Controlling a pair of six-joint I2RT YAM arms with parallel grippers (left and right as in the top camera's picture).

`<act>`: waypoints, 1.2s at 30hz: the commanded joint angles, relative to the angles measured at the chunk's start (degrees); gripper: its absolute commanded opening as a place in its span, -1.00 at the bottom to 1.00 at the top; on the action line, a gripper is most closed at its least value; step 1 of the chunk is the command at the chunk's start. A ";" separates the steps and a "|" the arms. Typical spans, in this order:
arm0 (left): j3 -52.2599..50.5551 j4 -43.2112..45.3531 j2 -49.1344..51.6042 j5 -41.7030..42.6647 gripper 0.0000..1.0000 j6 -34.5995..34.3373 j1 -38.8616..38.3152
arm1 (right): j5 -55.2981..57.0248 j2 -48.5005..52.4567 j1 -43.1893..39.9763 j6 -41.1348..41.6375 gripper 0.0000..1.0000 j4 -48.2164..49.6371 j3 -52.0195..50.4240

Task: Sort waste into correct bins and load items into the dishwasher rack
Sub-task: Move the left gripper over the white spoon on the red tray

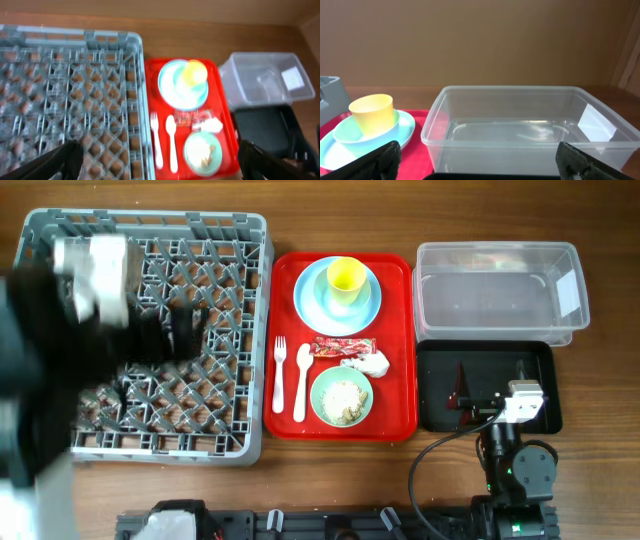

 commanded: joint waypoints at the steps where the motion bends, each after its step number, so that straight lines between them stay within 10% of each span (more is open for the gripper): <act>1: 9.81 -2.67 11.63 2.38 1.00 -1.33 0.24 | 0.70 -0.07 -0.31 -0.33 1.00 0.31 -0.07; 3: 9.86 -2.45 15.69 3.54 0.91 -1.27 0.24 | 0.70 -0.07 -0.31 -0.33 1.00 0.31 -0.07; 4: 9.79 -3.74 17.11 5.01 -0.23 -1.22 0.17 | 0.70 -0.07 -0.31 -0.33 0.99 0.31 -0.07; 5: 9.66 -6.62 18.88 6.10 -0.92 -1.55 0.11 | 0.72 -0.07 -0.31 -0.33 1.00 0.31 -0.07; 15: -6.80 -10.71 20.70 3.43 -0.92 -4.63 -10.62 | 0.72 -0.07 -0.31 -0.33 0.99 0.31 -0.07; 25: -37.29 12.55 20.70 -2.01 -0.88 -18.64 -21.66 | 0.70 -0.07 -0.31 -0.33 1.00 0.31 -0.07; 36: -43.60 22.49 20.85 -21.70 -0.59 -33.51 -36.33 | 0.72 -0.07 -0.31 -0.33 1.00 0.31 -0.07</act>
